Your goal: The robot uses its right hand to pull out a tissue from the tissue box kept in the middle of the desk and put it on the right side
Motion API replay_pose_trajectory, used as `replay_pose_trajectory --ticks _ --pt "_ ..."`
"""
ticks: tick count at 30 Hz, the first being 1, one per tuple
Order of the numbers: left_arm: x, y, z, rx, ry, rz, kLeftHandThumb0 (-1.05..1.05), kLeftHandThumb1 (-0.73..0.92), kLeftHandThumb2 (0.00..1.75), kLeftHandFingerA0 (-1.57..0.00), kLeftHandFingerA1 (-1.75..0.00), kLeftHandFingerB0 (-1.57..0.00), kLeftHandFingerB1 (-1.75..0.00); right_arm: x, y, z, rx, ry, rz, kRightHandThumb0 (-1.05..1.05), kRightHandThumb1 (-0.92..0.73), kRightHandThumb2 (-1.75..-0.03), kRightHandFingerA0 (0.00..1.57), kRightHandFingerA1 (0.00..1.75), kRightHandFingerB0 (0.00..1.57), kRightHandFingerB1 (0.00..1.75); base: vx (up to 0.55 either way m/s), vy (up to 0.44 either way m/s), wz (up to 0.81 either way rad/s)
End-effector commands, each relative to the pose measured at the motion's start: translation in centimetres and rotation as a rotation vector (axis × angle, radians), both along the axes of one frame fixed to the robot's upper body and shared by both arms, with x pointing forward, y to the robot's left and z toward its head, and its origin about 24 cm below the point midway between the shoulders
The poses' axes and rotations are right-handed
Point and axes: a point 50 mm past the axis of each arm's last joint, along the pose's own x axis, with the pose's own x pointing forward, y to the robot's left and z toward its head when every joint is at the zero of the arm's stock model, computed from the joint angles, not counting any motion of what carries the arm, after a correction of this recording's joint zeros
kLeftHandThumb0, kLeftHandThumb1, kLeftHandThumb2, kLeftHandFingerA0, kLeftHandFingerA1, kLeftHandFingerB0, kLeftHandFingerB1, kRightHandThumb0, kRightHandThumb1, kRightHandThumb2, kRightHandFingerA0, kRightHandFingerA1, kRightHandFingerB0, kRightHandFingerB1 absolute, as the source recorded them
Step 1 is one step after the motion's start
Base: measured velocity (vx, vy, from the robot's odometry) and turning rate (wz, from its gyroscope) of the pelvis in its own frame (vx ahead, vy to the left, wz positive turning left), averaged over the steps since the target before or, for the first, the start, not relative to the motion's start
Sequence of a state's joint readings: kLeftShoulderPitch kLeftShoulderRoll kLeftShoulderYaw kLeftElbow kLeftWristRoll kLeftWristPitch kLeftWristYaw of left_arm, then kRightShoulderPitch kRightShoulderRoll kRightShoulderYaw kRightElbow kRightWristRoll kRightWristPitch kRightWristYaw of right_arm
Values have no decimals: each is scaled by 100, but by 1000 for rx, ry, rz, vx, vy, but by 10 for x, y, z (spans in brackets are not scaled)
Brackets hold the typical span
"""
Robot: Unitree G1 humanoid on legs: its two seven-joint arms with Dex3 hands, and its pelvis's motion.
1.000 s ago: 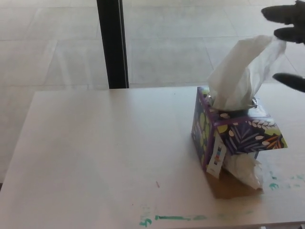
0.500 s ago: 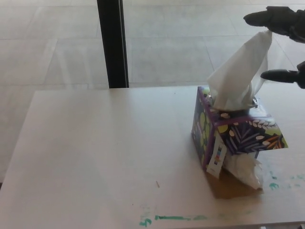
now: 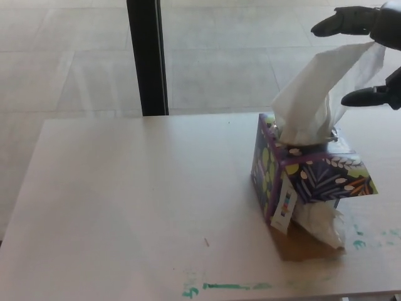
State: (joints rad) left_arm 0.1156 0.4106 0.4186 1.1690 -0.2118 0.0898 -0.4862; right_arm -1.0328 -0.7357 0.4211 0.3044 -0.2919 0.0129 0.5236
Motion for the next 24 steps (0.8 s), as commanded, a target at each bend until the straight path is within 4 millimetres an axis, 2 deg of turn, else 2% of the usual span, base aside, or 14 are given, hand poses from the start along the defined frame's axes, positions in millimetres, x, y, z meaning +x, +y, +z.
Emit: replay_pose_trajectory --ticks 1,2,3,9,10,14,15,16,17,18,20,22,23,24 --pt "-4 12 8 13 16 12 -82 32 110 -55 -95 -36 -83 4 6 -1 -256 -59 -2 -84 -48 -78 0 0 13 37 0 0 0" --pt "-2 11 9 12 16 -6 -84 35 96 -46 -114 -33 -102 7 7 -3 -283 -53 -5 -72 -40 -70 0 0 11 36 0 0 0" --pt "-2 11 8 6 13 3 -82 31 109 -57 -96 -41 -86 10 7 -7 -301 -46 2 -83 -47 -76 0 0 12 35 0 0 0" --pt "-2 9 7 7 24 -29 -87 35 111 -54 -95 -33 -82 19 8 -25 -338 -15 -20 -59 -47 -69 0 7 11 35 0 0 0" --pt "-2 8 7 3 21 -39 -92 35 94 -47 -111 -32 -98 20 8 -28 -348 -15 -29 -74 -39 -70 0 4 11 35 0 0 0" --pt "-3 6 5 -11 20 -30 -86 33 111 -50 -95 -31 -82 22 11 -37 -395 -65 -40 -57 -58 -58 5 40 18 33 0 0 0" --pt "-2 6 5 -11 22 -34 -89 32 93 -45 -113 -32 -100 23 12 -39 -407 -77 -43 -55 -60 -60 7 48 17 34 0 0 0" --pt "-1 5 5 -16 17 -25 -79 28 108 -51 -94 -32 -81 23 13 -41 -417 -92 -36 -54 -63 -59 16 51 19 34 0 0 0" --pt "0 5 5 -12 21 -34 -81 28 94 -44 -113 -34 -100 24 15 -43 -395 -112 -13 -57 -58 -89 57 88 19 48 0 0 0" --pt "0 5 5 -7 25 -43 -84 29 92 -44 -112 -34 -98 25 17 -45 -372 -131 10 -46 -75 -62 72 107 29 36 0 0 0" --pt "2 5 5 -10 22 -43 -75 27 107 -52 -93 -33 -81 24 20 -47 -346 -201 44 -45 -78 -63 85 121 34 38 0 0 0" --pt "2 4 5 -15 21 -65 -80 28 107 -48 -92 -27 -78 19 34 -44 -298 -298 97 -32 -76 -66 88 167 57 45 0 0 0" --pt "2 3 5 -5 24 -79 -90 33 90 -47 -108 -36 -96 18 38 -44 -288 -358 123 -30 -77 -65 85 169 65 48 0 0 0" --pt "3 3 4 -6 25 -81 -83 29 107 -51 -93 -29 -79 17 41 -43 -269 -368 139 -28 -78 -66 85 170 71 56 0 0 0"
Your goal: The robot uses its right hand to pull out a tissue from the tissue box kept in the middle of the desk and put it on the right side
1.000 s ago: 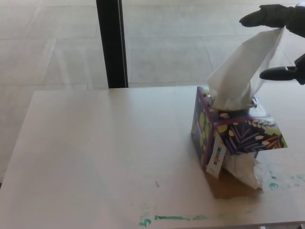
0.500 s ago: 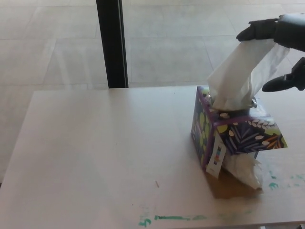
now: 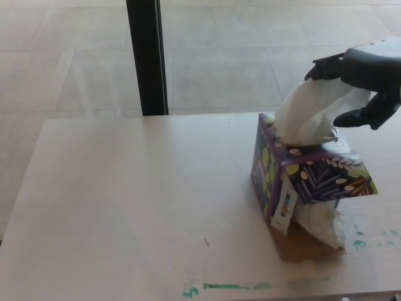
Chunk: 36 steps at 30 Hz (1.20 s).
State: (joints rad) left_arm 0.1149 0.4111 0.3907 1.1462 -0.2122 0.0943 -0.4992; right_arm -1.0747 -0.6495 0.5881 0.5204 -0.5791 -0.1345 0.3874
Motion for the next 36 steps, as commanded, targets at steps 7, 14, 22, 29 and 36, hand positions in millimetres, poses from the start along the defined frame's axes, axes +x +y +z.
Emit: replay_pose_trajectory --ticks 7,14,22,29,36 --pt "-3 5 2 0 31 -9 -85 28 107 -51 -94 -28 -79 -11 42 0 138 -409 317 -22 -72 -74 84 175 68 159 0 0 0" --pt "-2 4 3 12 29 -39 -90 34 111 -53 -97 -38 -86 -14 36 -8 112 -478 326 -24 -65 -72 92 159 84 95 0 0 0" --pt "-3 4 2 1 52 -23 -78 25 91 -48 -113 -40 -99 -16 19 -32 49 -443 313 -28 -62 -65 88 160 82 110 0 0 0" --pt "-1 5 2 6 49 -30 -80 22 91 -51 -112 -40 -99 -15 4 -37 17 -395 260 -31 -53 -98 121 132 86 99 0 0 0" --pt "-7 6 4 -7 48 -28 -79 20 91 -48 -115 -43 -101 -22 -9 -39 17 -366 253 -18 -57 -88 99 167 70 140 0 0 0"
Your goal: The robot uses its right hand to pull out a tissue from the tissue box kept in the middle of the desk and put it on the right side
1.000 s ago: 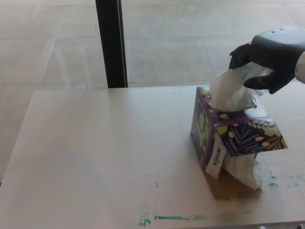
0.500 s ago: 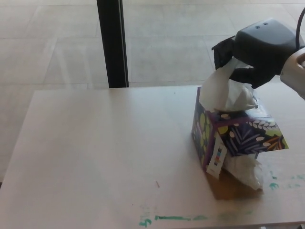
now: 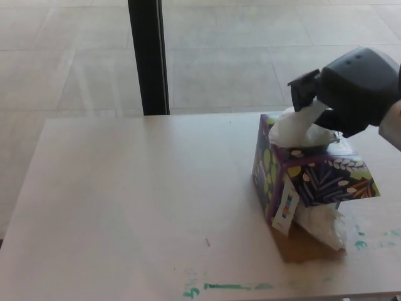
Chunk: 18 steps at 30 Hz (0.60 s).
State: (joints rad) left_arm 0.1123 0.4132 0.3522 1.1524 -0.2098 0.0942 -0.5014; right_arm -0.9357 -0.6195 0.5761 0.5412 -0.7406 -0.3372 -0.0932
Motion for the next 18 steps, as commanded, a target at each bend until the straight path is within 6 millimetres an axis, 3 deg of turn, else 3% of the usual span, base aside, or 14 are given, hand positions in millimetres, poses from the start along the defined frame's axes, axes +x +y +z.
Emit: replay_pose_trajectory --ticks 1,2,3,4,5,6,7,10,11,12,13,18 --pt "-6 9 6 -3 25 11 -79 20 91 -48 -115 -43 -101 -10 -19 2 -21 -67 28 -18 -57 -88 99 167 70 140 0 0 0" --pt "-6 9 6 2 28 8 -78 19 102 -50 -93 -31 -79 -8 -21 5 -10 -64 14 -22 -59 -98 92 171 77 148 0 0 0" --pt "-7 9 5 7 33 12 -77 22 90 -48 -112 -40 -97 -8 -25 13 -6 -89 -4 -21 -60 -99 94 165 77 145 0 0 0" --pt "-6 9 5 -1 21 39 -76 19 92 -49 -114 -40 -99 -7 -28 22 7 -64 -40 -22 -61 -102 93 149 79 142 0 0 0" --pt "-7 10 5 1 24 27 -79 22 91 -46 -112 -37 -98 -6 -34 31 21 -101 -44 -17 -58 -102 92 163 75 143 0 0 0" --pt "-8 10 6 -9 12 24 -78 21 103 -49 -93 -27 -78 -6 -40 41 49 -174 -32 -16 -56 -105 99 167 77 142 0 0 0" --pt "-9 11 7 -3 19 9 -83 23 90 -46 -113 -41 -101 -6 -44 47 60 -204 -23 -18 -47 -113 97 173 79 152 0 0 0" --pt "-11 13 7 10 25 17 -83 23 90 -49 -113 -43 -100 -4 -52 63 56 -223 -78 -20 -45 -107 93 175 71 160 0 0 0" --pt "-12 12 7 18 25 -5 -86 25 90 -52 -115 -42 -101 -6 -59 82 111 -271 -89 -17 -45 -111 91 172 78 150 0 0 0" --pt "-12 13 8 19 26 -4 -86 25 90 -52 -115 -42 -101 -6 -59 82 113 -271 -87 -17 -45 -111 91 172 78 150 0 0 0" --pt "-11 13 8 19 28 -12 -87 21 99 -59 -102 -45 -90 -8 -66 103 177 -334 -116 -17 -51 -115 92 150 83 144 0 0 0" --pt "-14 12 7 18 28 6 -89 26 87 -51 -112 -41 -99 -10 -74 125 234 -412 -124 -18 -51 -117 88 171 74 154 0 0 0"
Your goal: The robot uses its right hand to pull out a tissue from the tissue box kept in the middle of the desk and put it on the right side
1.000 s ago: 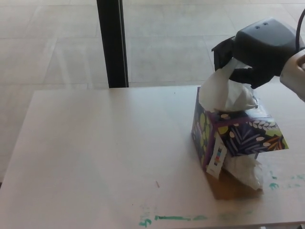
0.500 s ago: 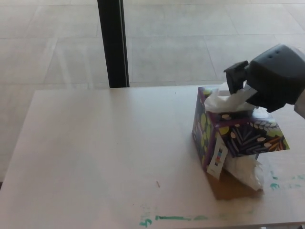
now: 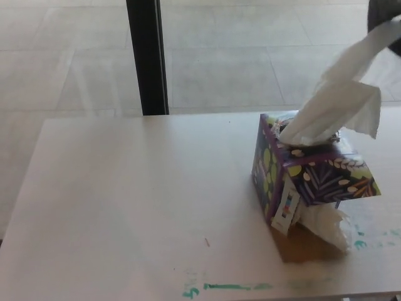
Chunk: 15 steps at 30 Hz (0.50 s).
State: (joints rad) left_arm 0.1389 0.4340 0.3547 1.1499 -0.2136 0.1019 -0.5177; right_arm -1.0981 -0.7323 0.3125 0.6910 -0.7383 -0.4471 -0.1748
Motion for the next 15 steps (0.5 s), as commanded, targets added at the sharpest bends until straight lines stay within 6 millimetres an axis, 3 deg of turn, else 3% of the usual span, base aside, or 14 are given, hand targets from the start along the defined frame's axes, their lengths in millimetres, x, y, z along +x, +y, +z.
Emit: replay_pose_trajectory --ticks 1,2,3,4,11,15 --pt "-5 6 3 17 13 13 -88 25 88 -51 -112 -41 -99 -6 -12 30 71 -111 -15 -21 -52 -118 88 175 73 157 0 0 0" --pt "-6 6 3 20 16 9 -88 21 99 -61 -103 -46 -91 -6 -13 33 75 -115 -27 -22 -52 -119 89 175 72 156 0 0 0" --pt "-8 6 3 21 25 6 -87 23 99 -59 -100 -41 -87 -7 -15 41 80 -126 -47 -22 -52 -119 89 175 72 153 0 0 0" --pt "-10 6 2 9 23 25 -83 26 90 -47 -111 -34 -97 -8 -17 45 87 -138 -51 -21 -50 -121 91 172 76 150 0 0 0" --pt "-15 7 3 7 32 29 -81 25 94 -46 -114 -32 -98 -17 -33 70 114 -195 -120 -21 -55 -116 90 170 75 147 0 0 0" --pt "-17 7 3 12 36 34 -80 25 93 -49 -112 -33 -96 -23 -44 82 128 -242 -185 -20 -50 -118 95 169 79 143 0 0 0"
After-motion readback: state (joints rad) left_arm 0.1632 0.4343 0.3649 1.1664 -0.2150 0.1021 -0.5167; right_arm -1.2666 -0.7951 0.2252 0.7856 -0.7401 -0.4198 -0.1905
